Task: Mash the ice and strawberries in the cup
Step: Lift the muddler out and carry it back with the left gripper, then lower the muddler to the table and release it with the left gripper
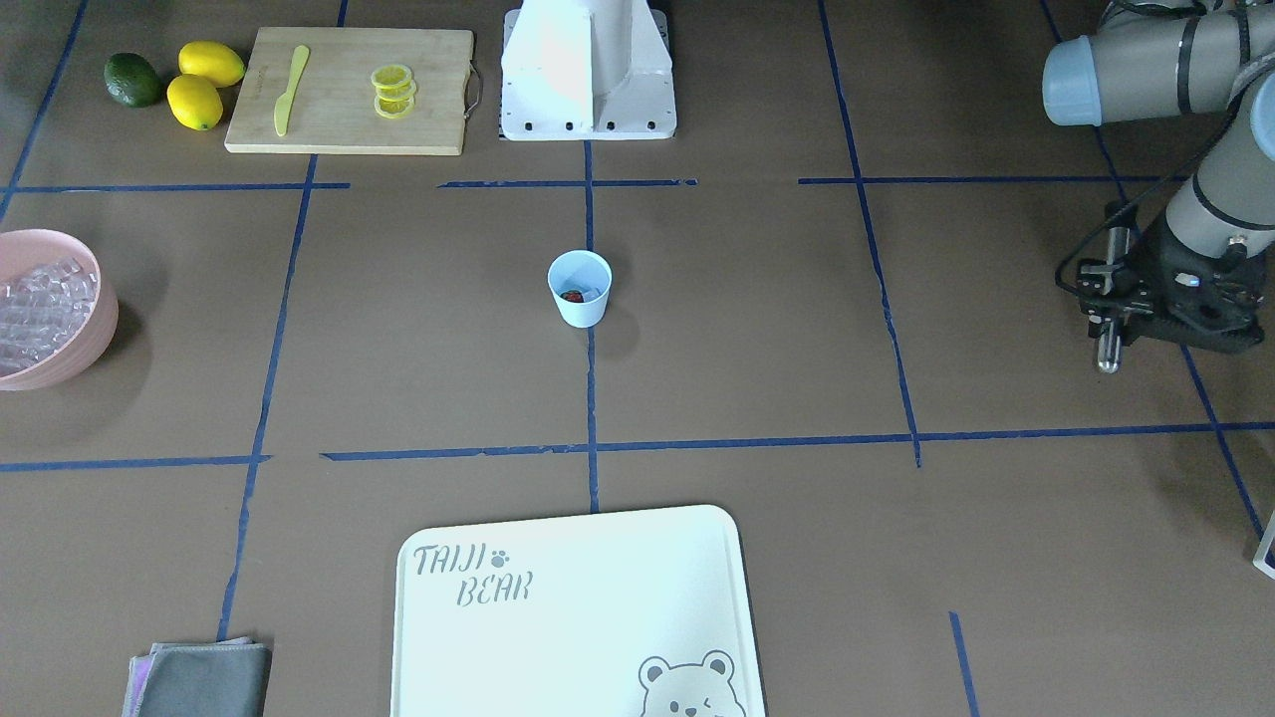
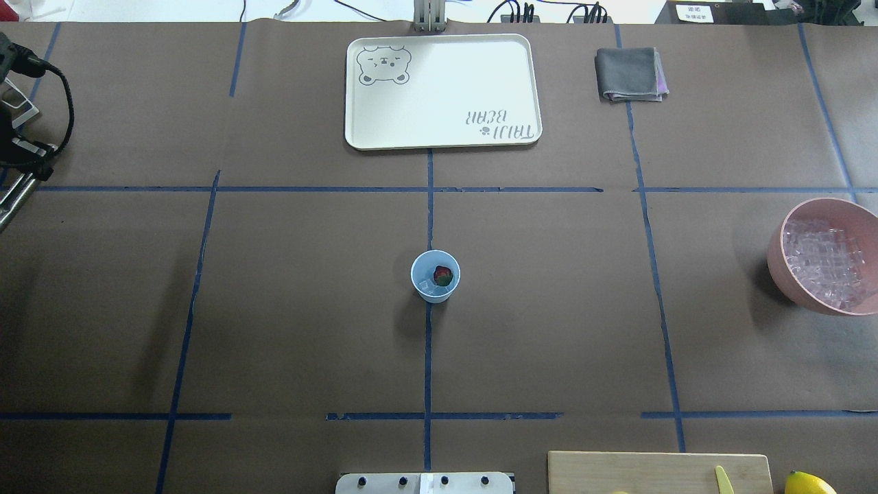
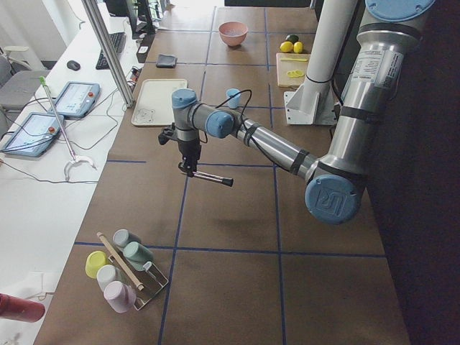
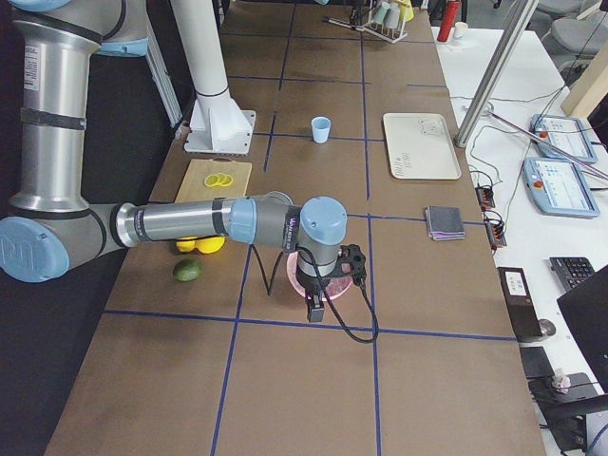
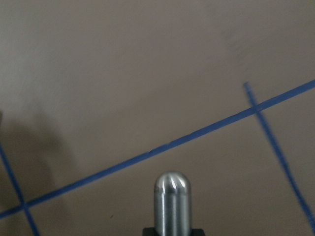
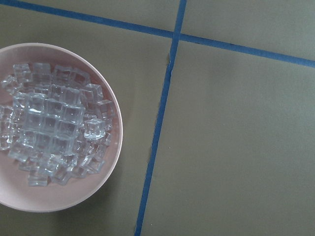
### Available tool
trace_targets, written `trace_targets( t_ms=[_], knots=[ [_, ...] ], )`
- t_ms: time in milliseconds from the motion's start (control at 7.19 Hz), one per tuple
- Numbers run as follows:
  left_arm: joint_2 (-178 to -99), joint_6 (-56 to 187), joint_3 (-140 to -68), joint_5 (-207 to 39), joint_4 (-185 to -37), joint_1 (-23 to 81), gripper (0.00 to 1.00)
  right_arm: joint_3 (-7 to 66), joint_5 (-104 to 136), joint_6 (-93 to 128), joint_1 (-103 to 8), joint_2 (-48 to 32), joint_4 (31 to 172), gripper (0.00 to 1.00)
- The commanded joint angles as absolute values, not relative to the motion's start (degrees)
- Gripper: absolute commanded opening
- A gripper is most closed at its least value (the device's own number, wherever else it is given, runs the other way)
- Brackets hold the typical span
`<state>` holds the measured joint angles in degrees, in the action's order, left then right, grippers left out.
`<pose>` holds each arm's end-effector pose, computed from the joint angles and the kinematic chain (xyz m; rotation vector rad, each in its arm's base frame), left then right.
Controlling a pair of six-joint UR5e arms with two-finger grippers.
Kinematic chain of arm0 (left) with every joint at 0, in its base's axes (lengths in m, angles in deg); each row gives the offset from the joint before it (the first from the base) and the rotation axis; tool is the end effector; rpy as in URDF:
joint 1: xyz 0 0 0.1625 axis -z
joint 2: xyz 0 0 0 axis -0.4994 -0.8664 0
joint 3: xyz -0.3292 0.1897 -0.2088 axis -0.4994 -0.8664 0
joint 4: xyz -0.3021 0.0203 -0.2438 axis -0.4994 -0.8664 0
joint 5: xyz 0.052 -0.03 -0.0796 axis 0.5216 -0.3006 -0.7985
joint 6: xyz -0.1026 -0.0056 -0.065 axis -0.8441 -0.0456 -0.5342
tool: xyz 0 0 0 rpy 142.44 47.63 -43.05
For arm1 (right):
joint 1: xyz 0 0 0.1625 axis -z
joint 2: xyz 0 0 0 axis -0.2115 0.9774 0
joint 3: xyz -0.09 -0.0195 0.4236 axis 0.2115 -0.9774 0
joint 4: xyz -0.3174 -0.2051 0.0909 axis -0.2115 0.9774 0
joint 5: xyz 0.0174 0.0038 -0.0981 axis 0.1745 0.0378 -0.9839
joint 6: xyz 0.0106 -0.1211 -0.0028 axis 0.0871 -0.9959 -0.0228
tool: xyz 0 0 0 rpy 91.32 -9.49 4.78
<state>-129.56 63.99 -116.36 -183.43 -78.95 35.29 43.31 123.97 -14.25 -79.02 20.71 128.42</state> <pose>0.1623 -0.5214 0.5084 0.0985 0.6084 0.2302 0.0614 -0.3869 0.6399 0.0099 -0.7272 -0.1943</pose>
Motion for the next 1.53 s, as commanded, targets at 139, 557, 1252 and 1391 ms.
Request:
trace_targets(
  t_ms=[139,557,1252,1391],
  knots=[
    [-123.54,52.54,-110.34,-184.71,-93.41,35.26,0.00,43.39,123.98,-14.23,-79.02,20.71,128.42,0.99],
    [-122.75,50.74,-98.65,-184.97,-107.67,34.99,0.00,43.56,123.98,-14.23,-79.02,20.71,128.42,0.99],
    [-122.74,50.39,-93.44,-184.98,-111.92,33.51,0.00,43.74,123.98,-14.14,-79.02,20.71,128.42,0.99],
    [-122.74,50.30,-93.25,-184.97,-111.93,32.89,0.00,43.74,123.98,-14.05,-79.02,20.71,128.42,0.99]
  ],
)
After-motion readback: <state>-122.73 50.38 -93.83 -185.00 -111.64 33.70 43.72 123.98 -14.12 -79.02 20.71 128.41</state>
